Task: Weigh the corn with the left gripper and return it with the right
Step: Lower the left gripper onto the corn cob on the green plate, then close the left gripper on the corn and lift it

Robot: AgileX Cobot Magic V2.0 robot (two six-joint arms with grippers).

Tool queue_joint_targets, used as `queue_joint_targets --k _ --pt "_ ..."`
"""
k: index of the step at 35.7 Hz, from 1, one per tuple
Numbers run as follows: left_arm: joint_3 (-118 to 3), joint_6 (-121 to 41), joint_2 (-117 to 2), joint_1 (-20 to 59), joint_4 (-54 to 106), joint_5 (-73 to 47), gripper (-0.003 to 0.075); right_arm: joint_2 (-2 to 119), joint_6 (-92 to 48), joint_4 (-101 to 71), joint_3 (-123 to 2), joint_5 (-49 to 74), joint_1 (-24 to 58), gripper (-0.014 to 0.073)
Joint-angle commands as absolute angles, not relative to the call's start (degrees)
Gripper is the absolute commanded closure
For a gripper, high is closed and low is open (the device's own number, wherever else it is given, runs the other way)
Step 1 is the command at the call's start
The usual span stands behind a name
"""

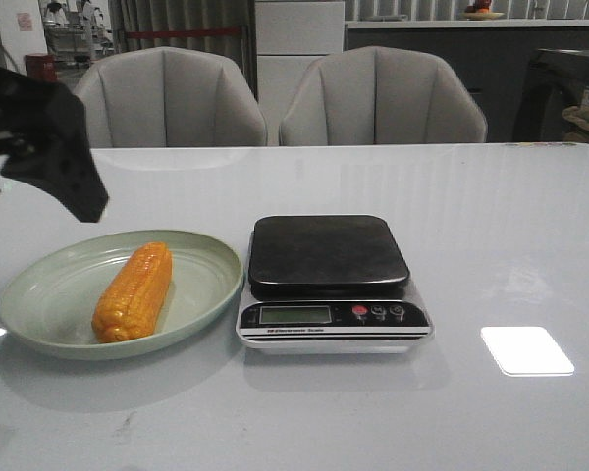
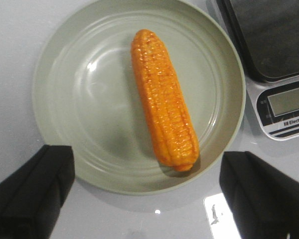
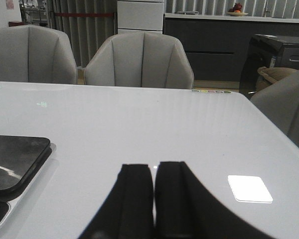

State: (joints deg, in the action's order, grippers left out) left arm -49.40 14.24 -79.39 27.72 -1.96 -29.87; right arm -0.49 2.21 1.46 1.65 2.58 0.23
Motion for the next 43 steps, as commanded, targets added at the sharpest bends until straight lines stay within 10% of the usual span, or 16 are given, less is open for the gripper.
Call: queue_joint_targets --k 1,14,25,43 --pt "-53.49 14.88 -82.63 29.09 -0.96 -27.16 0.0083 -1.64 1.64 1.5 2.06 -2.29 -0.09 0.0407" --pt "-59.67 14.88 -98.67 29.2 0.58 -31.51 0.015 -1.64 1.64 1.5 2.06 -2.29 -0.09 0.0407" --pt "-64.08 14.78 -101.96 29.63 3.04 -31.89 0.061 -1.64 1.64 1.5 2.06 -2.29 -0.09 0.0407" --pt "-77.19 14.63 -104.01 35.33 8.23 -28.41 0.0603 -1.64 1.64 1.5 2.06 -2.29 -0.09 0.0407"
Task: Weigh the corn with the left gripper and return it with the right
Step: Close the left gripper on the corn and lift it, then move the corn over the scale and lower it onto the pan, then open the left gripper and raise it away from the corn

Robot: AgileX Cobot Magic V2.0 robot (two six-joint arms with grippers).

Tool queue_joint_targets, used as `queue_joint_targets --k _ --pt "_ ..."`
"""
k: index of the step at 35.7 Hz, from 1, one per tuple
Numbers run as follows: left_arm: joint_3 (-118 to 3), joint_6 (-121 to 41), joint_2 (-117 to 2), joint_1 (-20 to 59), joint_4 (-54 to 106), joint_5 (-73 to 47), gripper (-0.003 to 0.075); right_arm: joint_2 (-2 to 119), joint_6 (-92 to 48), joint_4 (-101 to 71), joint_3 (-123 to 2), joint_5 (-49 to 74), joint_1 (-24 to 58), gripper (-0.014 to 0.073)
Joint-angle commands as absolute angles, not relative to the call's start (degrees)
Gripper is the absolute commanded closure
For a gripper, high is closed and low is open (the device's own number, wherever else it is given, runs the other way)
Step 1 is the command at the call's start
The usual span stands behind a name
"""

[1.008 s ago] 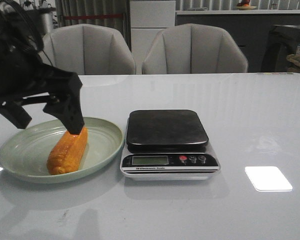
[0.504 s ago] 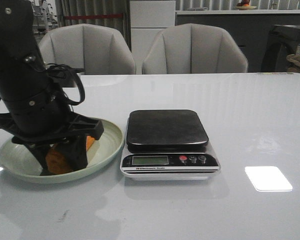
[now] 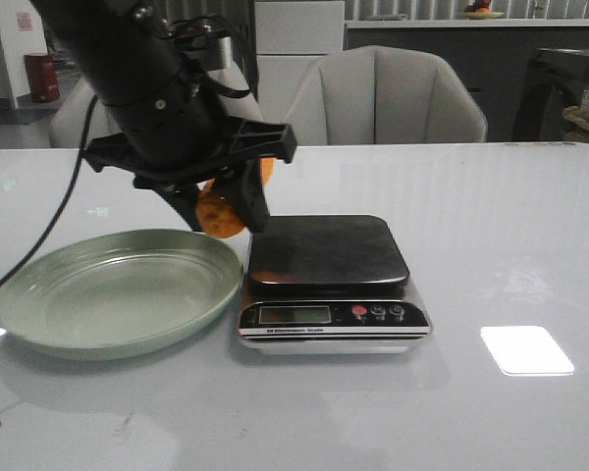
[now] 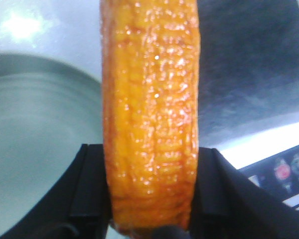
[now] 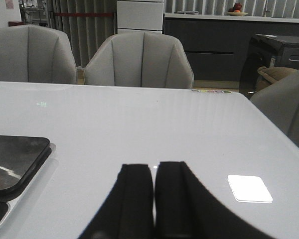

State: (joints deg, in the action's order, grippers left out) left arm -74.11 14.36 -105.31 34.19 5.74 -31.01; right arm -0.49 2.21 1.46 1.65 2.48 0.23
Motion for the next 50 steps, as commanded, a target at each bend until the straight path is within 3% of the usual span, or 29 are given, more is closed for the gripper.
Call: queue_joint_targets --k 1,8,17,38,50 --pt "-77.59 14.63 -104.52 35.8 8.71 -28.41 0.0601 -1.64 1.64 1.5 2.06 -2.29 -0.09 0.0407" --pt "-80.34 14.63 -107.9 38.64 9.44 -28.03 0.0517 -1.64 1.64 1.5 2.06 -2.29 -0.09 0.0407" --pt "-83.42 14.63 -111.32 40.69 10.42 -28.75 0.0272 -1.64 1.64 1.5 2.06 -2.29 -0.09 0.0407" --pt "-84.83 14.73 -104.9 39.11 5.38 -32.59 0.0271 -1.64 1.64 1.5 2.06 -2.29 -0.09 0.0407" --pt "-72.32 14.73 -90.08 36.03 1.8 -26.53 0.0271 -1.64 1.64 1.5 2.06 -2.29 -0.09 0.0407"
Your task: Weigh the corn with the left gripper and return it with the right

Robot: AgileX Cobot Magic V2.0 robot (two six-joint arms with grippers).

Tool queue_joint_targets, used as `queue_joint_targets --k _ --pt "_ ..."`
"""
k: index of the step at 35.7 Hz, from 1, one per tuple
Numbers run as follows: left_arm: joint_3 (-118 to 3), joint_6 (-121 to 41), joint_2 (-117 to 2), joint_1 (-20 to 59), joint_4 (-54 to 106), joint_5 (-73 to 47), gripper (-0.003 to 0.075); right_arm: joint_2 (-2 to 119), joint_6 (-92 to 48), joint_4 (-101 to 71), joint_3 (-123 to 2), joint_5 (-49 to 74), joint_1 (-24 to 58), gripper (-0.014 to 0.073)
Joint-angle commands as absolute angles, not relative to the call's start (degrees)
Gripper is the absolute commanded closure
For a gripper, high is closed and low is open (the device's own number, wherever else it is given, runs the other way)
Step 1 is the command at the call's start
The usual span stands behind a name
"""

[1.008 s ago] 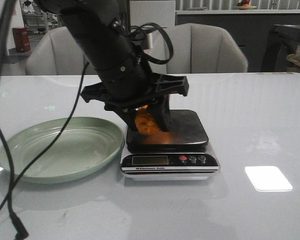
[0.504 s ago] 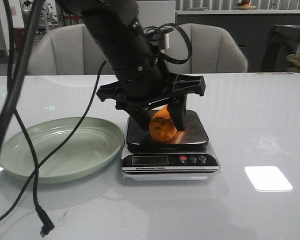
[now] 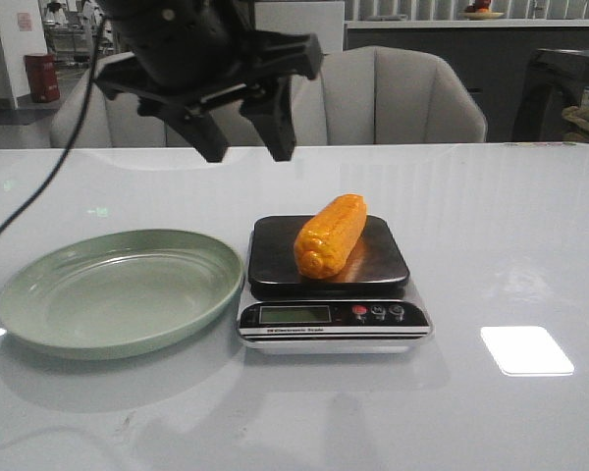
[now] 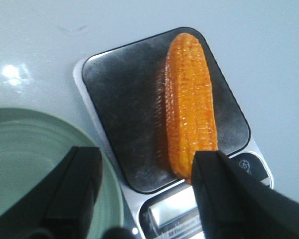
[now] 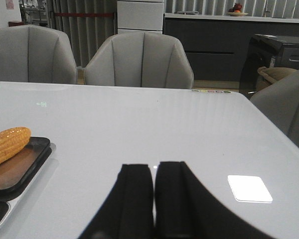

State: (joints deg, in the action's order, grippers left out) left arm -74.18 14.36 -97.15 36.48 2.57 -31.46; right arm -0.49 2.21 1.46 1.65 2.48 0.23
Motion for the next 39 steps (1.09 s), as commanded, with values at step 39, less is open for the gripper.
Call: queue_joint_targets --k 39 --pt "-20.9 14.21 -3.73 30.87 -11.79 -19.21 0.0274 -1.64 1.64 1.5 2.06 -2.44 -0.09 0.0407"
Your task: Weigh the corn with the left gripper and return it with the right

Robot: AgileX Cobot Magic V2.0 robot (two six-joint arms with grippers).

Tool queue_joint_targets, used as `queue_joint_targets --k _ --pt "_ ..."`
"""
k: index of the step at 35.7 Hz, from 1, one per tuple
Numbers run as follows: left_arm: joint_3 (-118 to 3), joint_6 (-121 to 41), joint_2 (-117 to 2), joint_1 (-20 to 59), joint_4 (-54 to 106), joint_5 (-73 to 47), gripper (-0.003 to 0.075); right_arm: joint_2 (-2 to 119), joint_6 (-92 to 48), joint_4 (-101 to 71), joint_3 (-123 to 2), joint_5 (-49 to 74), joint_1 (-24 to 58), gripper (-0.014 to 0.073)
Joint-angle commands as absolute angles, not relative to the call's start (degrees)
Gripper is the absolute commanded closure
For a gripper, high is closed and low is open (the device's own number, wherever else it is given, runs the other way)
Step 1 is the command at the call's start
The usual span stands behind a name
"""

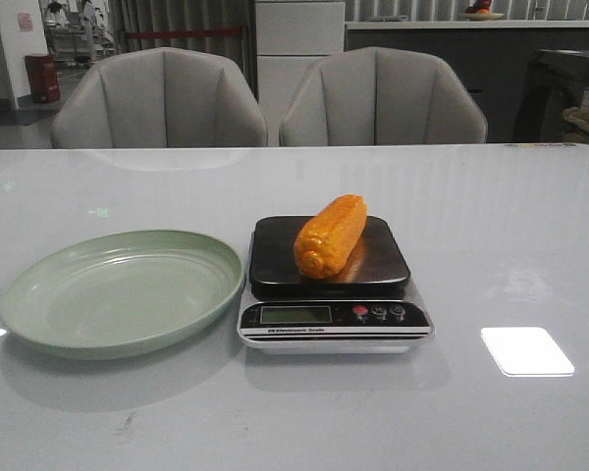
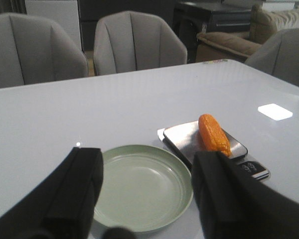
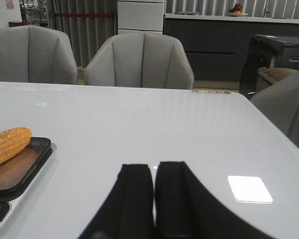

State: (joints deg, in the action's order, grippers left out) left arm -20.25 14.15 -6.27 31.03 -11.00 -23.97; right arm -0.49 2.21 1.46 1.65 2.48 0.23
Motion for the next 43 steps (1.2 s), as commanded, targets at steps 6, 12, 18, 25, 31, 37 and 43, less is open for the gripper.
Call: queue_joint_targets --k 6,12,18,25,31,37,43 --pt "-20.79 14.21 -0.28 30.87 -12.29 -23.38 0.039 -1.64 1.64 1.5 2.06 -4.17 -0.09 0.0407" --pt "-20.79 14.21 -0.28 30.87 -14.17 -24.11 0.0582 -1.64 2.89 0.0 0.93 -11.34 -0.09 0.0407" --pt "-20.79 14.21 -0.28 30.87 -14.17 -23.65 0.0606 3.91 3.89 -2.56 -7.64 -5.86 -0.04 0.0407" --pt "-20.79 14.21 -0.28 30.87 -14.17 -23.38 0.0606 17.9 3.89 -2.56 -21.85 6.26 -0.04 0.0407" --pt "-20.79 14.21 -0.28 30.87 -14.17 -23.29 0.0606 26.31 3.89 -2.67 -27.54 15.92 -0.04 0.0407" --pt "-20.79 14.21 -0.28 30.87 -14.17 -23.29 0.0606 27.91 3.99 -3.14 -27.47 17.48 -0.04 0.0407" --pt "-20.79 14.21 -0.28 30.87 -14.17 -23.29 0.0606 28.19 4.03 -11.96 -27.47 17.18 0.0 0.0406"
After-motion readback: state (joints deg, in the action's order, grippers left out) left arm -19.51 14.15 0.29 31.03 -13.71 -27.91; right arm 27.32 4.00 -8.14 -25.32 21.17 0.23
